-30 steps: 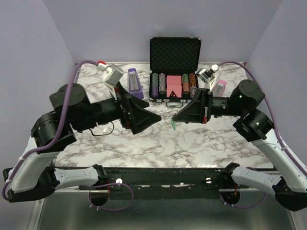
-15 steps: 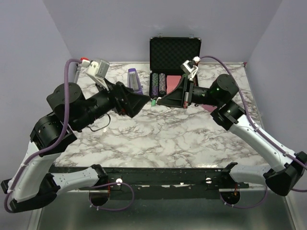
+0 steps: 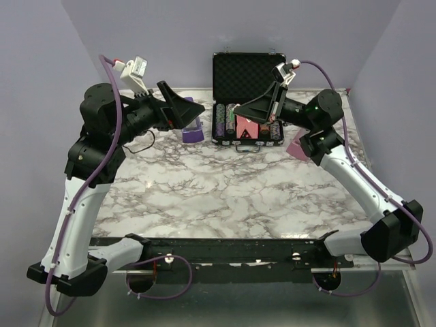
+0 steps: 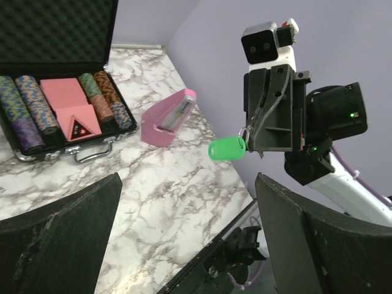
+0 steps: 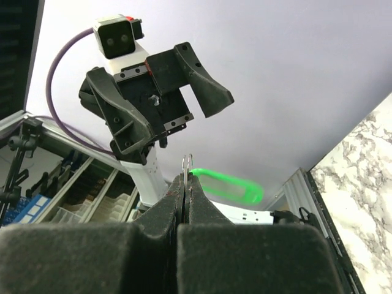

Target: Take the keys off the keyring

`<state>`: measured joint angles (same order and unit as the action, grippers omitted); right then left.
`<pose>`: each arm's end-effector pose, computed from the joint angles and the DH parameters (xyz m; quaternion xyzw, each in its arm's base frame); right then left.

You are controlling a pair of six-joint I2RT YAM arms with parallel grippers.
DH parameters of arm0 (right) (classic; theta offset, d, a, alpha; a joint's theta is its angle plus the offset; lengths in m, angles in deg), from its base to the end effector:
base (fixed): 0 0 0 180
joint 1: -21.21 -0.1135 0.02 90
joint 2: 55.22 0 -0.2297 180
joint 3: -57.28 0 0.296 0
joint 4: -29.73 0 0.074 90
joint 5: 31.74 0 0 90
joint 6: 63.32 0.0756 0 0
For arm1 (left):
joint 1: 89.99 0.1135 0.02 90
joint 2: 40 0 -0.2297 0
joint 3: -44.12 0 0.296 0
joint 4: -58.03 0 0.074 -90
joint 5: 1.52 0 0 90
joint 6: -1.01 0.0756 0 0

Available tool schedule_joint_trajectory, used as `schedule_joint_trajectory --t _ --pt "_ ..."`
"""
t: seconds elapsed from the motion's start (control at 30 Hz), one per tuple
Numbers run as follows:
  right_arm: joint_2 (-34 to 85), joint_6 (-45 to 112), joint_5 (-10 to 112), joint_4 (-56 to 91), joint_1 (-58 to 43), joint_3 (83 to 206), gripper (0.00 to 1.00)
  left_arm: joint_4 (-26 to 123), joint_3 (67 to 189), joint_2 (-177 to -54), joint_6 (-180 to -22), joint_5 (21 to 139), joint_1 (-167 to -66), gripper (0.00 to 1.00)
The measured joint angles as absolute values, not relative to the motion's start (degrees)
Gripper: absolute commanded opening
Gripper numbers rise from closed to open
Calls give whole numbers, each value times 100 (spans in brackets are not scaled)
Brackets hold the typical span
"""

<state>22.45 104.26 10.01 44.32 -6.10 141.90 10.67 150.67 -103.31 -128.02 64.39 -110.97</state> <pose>0.3121 0.2247 0.4194 -0.0879 0.6083 0.7383 0.2777 0.2458 -0.1273 0.5112 0.0281 0.7294 -0.4655 0.5006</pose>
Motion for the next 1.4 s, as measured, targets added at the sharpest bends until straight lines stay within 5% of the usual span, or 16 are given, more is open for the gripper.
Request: schedule_joint_trajectory --t 0.6,0.87,1.4 --pt "3534 12682 642 7391 -354 14229 1 4785 12645 -9721 -15040 5827 -10885 90" --pt "3508 12610 384 6972 -621 14396 1 6282 11629 -9509 -15313 6056 -11027 87" --pt "3508 11676 640 5721 -1454 14763 1 6374 11353 -8892 -14799 7372 -11914 65"
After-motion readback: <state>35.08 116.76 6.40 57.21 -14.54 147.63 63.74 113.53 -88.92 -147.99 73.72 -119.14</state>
